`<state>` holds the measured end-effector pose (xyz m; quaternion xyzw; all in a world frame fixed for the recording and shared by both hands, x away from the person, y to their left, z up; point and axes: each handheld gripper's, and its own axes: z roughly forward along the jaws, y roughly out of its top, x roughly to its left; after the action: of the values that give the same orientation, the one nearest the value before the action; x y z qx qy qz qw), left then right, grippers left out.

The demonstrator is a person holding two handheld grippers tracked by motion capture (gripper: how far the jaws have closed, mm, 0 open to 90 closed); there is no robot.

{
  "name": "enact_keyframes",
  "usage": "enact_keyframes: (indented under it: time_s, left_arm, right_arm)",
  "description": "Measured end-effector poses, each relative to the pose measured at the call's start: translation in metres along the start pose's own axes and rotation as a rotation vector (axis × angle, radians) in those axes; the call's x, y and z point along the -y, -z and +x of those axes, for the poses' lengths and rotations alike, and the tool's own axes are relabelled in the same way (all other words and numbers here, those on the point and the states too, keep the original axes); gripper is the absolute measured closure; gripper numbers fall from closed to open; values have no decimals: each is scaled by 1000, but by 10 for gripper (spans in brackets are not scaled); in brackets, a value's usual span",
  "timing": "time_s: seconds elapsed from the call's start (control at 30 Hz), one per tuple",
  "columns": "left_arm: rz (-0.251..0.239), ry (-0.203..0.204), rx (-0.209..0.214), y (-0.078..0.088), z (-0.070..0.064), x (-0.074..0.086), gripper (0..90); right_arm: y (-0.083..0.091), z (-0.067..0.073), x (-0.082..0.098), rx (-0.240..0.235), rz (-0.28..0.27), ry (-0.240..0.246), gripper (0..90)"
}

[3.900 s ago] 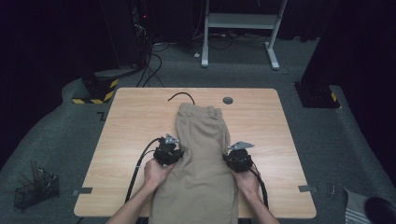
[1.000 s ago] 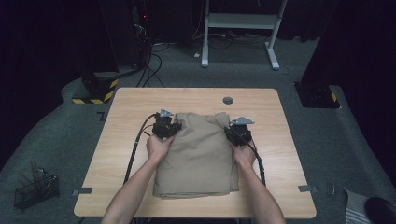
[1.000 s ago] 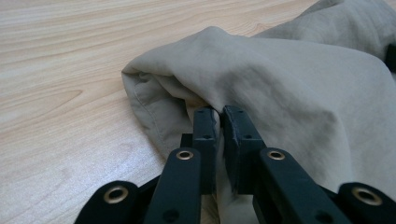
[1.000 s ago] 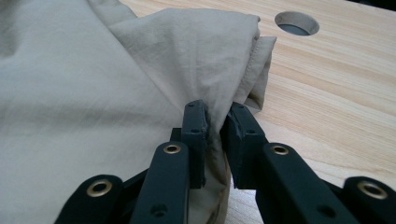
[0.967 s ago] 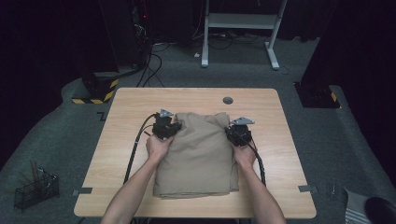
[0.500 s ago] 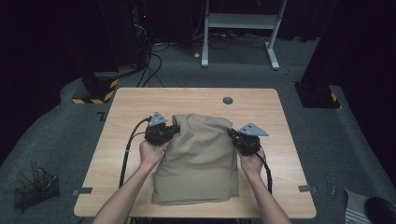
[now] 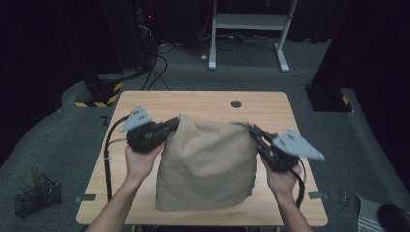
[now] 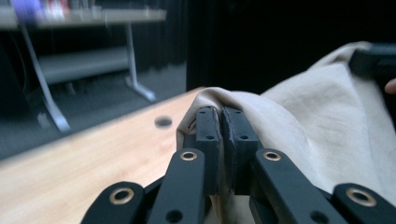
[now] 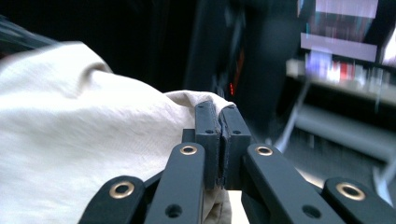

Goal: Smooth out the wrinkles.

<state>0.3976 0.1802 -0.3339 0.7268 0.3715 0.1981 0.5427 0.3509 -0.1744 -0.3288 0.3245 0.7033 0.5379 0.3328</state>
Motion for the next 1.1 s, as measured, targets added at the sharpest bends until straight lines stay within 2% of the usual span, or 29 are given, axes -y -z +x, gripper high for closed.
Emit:
enact_keyframes:
  time_s: [0.03, 0.07, 0.13, 0.17, 0.2, 0.23, 0.27, 0.3, 0.33, 0.37, 0.4, 0.47, 0.53, 0.6, 0.67, 0.7, 0.77, 0.83, 0.9, 0.93, 1.0, 1.03, 1.07, 1.1]
  left_arm:
    - [43, 62, 4, -20, 15, 6, 854]
    - [88, 75, -24, -39, 28, 15, 854]
    - [175, 119, -52, -73, 51, 35, 853]
    - [219, 120, -78, -88, 60, 46, 852]
    - [253, 141, -91, -100, 68, 56, 854]
    - [293, 140, -125, -116, 78, 71, 862]
    - [303, 145, -131, -120, 80, 74, 862]
    - [322, 146, -142, -125, 83, 79, 857]
    - [348, 129, -178, -135, 87, 87, 851]
    - [359, 132, -189, -139, 89, 91, 830]
    - [373, 148, -192, -142, 93, 96, 816]
    - [366, 183, -201, -144, 100, 101, 757]
    - [358, 204, -225, -140, 101, 99, 644]
    - [308, 189, -240, -125, 96, 92, 526]
    - [258, 168, -224, -109, 88, 87, 451]
    - [233, 153, -203, -99, 82, 84, 428]
    - [206, 113, -175, -82, 67, 82, 387]
    - [190, 82, -138, -71, 51, 85, 371]
    - [219, 19, -123, -73, 38, 92, 375]
    - [239, -15, -135, -78, 33, 97, 386]
    - [286, -49, -165, -91, 33, 107, 416]
    - [321, -31, -185, -100, 39, 114, 426]
    - [321, -31, -185, -100, 39, 114, 425]
    - [346, -15, -195, -108, 47, 121, 425]
  right_arm:
    - [-23, -10, 9, 7, 53, -30, 879]
    - [-46, -20, 21, 12, 108, -58, 879]
    - [-89, -33, 48, 28, 209, -88, 878]
    - [-108, -39, 62, 33, 267, -109, 878]
    - [-125, -42, 76, 35, 313, -120, 877]
    - [-139, -44, 89, 43, 361, -126, 875]
    - [-159, -45, 108, 50, 418, -132, 873]
    - [-164, -45, 112, 53, 435, -134, 870]
    - [-170, -45, 119, 56, 460, -134, 864]
    - [-180, -44, 130, 69, 500, -129, 826]
    - [-184, -45, 135, 75, 515, -132, 798]
    - [-190, -46, 145, 84, 536, -156, 708]
    - [-190, -50, 148, 103, 534, -185, 601]
    - [-179, -54, 142, 113, 499, -223, 567]
    - [-163, -53, 134, 117, 452, -224, 560]
    - [-152, -50, 129, 102, 417, -224, 570]
    - [-132, -39, 120, 69, 357, -171, 620]
    - [-116, -24, 116, 5, 323, -142, 660]
    - [-110, -8, 119, -65, 313, -120, 692]
    - [-110, -1, 122, -86, 321, -115, 708]
    - [-117, 10, 133, -112, 356, -106, 739]
    - [-123, 12, 140, -111, 385, -97, 747]
    - [-123, 12, 140, -111, 385, -97, 747]
    - [-128, 10, 151, -93, 425, -103, 754]
